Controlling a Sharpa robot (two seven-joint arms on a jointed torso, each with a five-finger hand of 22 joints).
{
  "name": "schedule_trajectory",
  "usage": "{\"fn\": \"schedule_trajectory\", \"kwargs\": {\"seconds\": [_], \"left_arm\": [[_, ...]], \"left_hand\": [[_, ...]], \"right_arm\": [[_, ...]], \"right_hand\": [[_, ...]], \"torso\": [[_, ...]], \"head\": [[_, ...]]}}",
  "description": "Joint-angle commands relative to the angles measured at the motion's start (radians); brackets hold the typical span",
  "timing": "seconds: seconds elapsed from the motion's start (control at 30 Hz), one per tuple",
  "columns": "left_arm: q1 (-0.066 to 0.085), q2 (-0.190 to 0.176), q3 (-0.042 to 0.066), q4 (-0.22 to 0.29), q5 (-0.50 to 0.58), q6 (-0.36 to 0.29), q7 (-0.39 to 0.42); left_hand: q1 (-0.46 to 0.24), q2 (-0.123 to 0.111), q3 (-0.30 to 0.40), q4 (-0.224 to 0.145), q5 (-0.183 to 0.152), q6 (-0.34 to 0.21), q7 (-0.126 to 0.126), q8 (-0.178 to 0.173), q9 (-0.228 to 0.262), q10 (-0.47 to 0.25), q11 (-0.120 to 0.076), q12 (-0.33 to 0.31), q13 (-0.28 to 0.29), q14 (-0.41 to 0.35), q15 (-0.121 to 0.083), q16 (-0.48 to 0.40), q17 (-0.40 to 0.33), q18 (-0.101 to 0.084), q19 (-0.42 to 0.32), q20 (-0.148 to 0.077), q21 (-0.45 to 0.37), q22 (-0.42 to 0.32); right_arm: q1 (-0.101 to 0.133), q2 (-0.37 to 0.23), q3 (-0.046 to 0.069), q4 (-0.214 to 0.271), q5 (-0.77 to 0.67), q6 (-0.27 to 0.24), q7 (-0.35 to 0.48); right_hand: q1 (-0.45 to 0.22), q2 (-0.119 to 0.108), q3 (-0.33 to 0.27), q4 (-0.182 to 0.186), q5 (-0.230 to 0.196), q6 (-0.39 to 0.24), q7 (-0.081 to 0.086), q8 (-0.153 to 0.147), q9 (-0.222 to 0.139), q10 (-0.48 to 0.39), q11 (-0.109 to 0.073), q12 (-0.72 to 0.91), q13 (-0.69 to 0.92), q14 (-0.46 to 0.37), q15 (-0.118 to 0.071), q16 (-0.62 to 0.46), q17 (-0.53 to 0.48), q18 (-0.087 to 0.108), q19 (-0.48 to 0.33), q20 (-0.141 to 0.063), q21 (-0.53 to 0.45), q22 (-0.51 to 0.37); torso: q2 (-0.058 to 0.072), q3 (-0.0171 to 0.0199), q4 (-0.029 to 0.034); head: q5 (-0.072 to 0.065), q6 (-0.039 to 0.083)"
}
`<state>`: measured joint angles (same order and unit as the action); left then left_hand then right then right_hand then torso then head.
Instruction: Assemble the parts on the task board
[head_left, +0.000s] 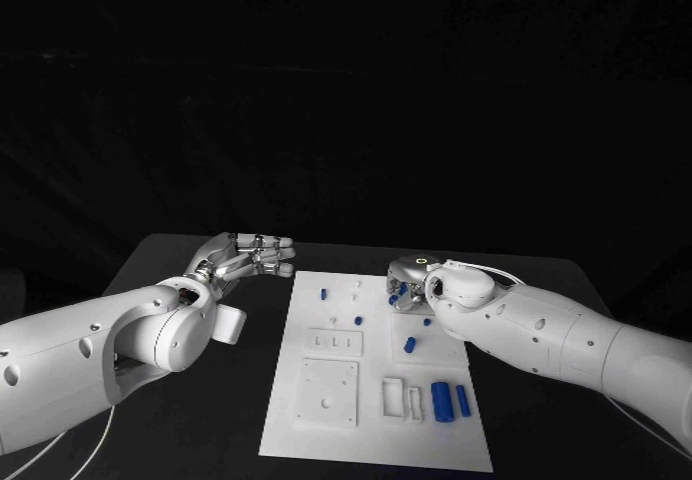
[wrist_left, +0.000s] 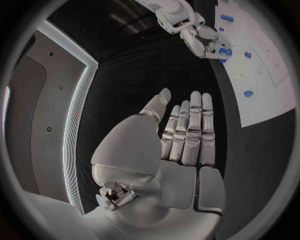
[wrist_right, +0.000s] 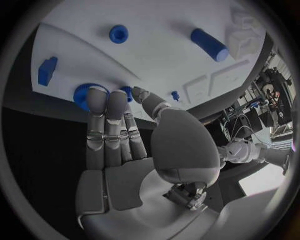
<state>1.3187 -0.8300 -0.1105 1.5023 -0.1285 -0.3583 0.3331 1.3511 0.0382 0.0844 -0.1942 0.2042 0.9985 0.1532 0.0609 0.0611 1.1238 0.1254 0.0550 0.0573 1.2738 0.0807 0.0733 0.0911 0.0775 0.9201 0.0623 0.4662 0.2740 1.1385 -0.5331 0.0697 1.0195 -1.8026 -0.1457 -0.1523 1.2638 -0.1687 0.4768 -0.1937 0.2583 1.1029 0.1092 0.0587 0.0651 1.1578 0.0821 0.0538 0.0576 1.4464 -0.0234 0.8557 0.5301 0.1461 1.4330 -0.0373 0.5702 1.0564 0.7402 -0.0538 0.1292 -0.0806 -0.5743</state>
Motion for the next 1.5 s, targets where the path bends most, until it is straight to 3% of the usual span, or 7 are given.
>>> {"fn": "schedule_trajectory", "kwargs": {"seconds": [0.03,0.2,0.53,0.8,1.03,1.23,1.5], "left_arm": [[0.002,0.001,0.001,0.001,0.001,0.018,0.006],[0.002,0.000,0.001,0.001,0.002,0.018,0.005],[0.002,0.001,0.001,0.000,0.006,0.011,0.005],[0.002,0.000,0.001,0.001,0.007,0.012,0.004],[0.002,0.000,0.001,0.000,0.007,0.013,0.003],[0.002,0.000,0.001,-0.003,0.007,0.012,0.002],[0.002,0.002,0.001,-0.008,0.007,0.012,0.002]], "left_hand": [[-0.012,0.000,-0.004,-0.004,-0.003,-0.002,-0.001,0.003,0.001,-0.008,0.000,0.003,0.000,-0.007,0.001,-0.001,0.001,-0.008,-0.006,0.001,0.002,-0.001],[-0.012,0.002,-0.006,-0.004,-0.003,-0.001,-0.001,0.003,0.001,-0.010,0.000,0.004,0.000,-0.007,0.001,-0.001,0.001,-0.008,-0.006,0.002,0.002,-0.004],[-0.009,0.001,-0.013,-0.003,-0.003,-0.003,0.000,0.003,0.001,-0.029,0.004,0.004,0.000,-0.006,0.002,-0.001,0.001,-0.007,-0.003,0.002,0.002,-0.007],[-0.007,0.003,-0.017,-0.003,-0.002,-0.003,0.000,0.003,0.001,-0.032,0.004,0.004,0.000,-0.006,0.002,-0.001,0.001,-0.007,-0.003,0.002,0.002,-0.009],[-0.007,0.003,-0.017,-0.003,-0.002,-0.003,0.000,0.003,0.001,-0.032,0.004,0.004,0.000,-0.006,0.002,-0.001,0.001,-0.007,-0.003,0.002,0.002,-0.009],[-0.003,0.003,-0.022,-0.003,-0.002,-0.004,0.000,0.003,0.001,-0.033,0.005,0.004,0.000,-0.004,0.001,-0.001,0.002,-0.006,-0.002,0.002,0.003,-0.012],[-0.002,0.005,-0.024,-0.004,-0.001,-0.004,0.001,0.003,0.002,-0.034,0.005,0.004,0.000,-0.004,0.001,-0.001,0.002,-0.006,-0.002,0.002,0.004,-0.013]], "right_arm": [[-0.001,0.001,0.000,-0.004,-0.020,0.014,-0.006],[-0.003,0.001,0.000,-0.005,-0.020,0.009,-0.005],[-0.005,0.003,0.000,-0.009,-0.020,-0.010,-0.002],[-0.007,0.003,0.000,-0.009,-0.014,-0.020,0.003],[-0.008,-0.001,0.000,0.002,0.004,-0.073,-0.018],[-0.008,-0.005,0.001,0.026,-0.001,-0.125,-0.044],[-0.007,0.008,0.017,0.051,-0.048,-0.201,-0.090]], "right_hand": [[-0.003,-0.004,0.020,-0.001,-0.012,0.006,0.003,0.004,0.001,0.012,-0.003,0.003,0.001,-0.004,0.004,0.007,0.001,0.017,0.009,-0.001,-0.005,0.008],[-0.005,-0.002,0.062,0.000,-0.029,0.015,0.002,0.004,0.002,0.023,-0.006,0.004,0.001,-0.004,0.002,0.011,0.004,0.015,0.012,-0.003,-0.003,0.029],[-0.003,0.030,0.105,0.025,-0.092,0.068,-0.012,0.004,0.004,0.075,-0.023,0.004,0.002,-0.002,-0.005,0.021,0.008,0.003,0.017,-0.009,0.029,0.070],[0.001,0.040,0.093,0.035,-0.106,0.100,-0.019,0.006,0.006,0.109,-0.034,0.004,0.002,-0.002,-0.013,0.022,0.008,-0.004,0.020,-0.015,0.037,0.091],[0.012,0.066,0.083,0.032,-0.113,0.142,-0.025,0.007,0.012,0.151,-0.048,0.005,0.003,-0.003,-0.026,0.024,0.008,-0.012,0.026,-0.029,0.052,0.114],[0.009,0.071,0.095,0.017,-0.112,0.156,-0.027,0.006,0.014,0.165,-0.052,0.005,0.003,-0.004,-0.033,0.025,0.009,-0.020,0.030,-0.039,0.055,0.133],[0.006,0.063,0.122,0.012,-0.135,0.166,-0.029,0.006,0.013,0.174,-0.055,0.005,0.003,-0.005,-0.036,0.027,0.009,-0.028,0.035,-0.043,0.053,0.156]], "torso": [[0.002,-0.0017,0.0005],[0.005,-0.0013,-0.0004],[0.008,-0.0041,0.0021],[0.010,-0.0051,0.0002],[0.011,-0.0053,0.0012],[0.012,-0.0060,0.0014],[0.013,-0.0081,0.0020]], "head": [[-0.007,-0.005],[-0.006,-0.003],[-0.009,-0.004],[-0.005,-0.001],[-0.003,0.005],[0.000,0.008],[0.005,0.014]]}}
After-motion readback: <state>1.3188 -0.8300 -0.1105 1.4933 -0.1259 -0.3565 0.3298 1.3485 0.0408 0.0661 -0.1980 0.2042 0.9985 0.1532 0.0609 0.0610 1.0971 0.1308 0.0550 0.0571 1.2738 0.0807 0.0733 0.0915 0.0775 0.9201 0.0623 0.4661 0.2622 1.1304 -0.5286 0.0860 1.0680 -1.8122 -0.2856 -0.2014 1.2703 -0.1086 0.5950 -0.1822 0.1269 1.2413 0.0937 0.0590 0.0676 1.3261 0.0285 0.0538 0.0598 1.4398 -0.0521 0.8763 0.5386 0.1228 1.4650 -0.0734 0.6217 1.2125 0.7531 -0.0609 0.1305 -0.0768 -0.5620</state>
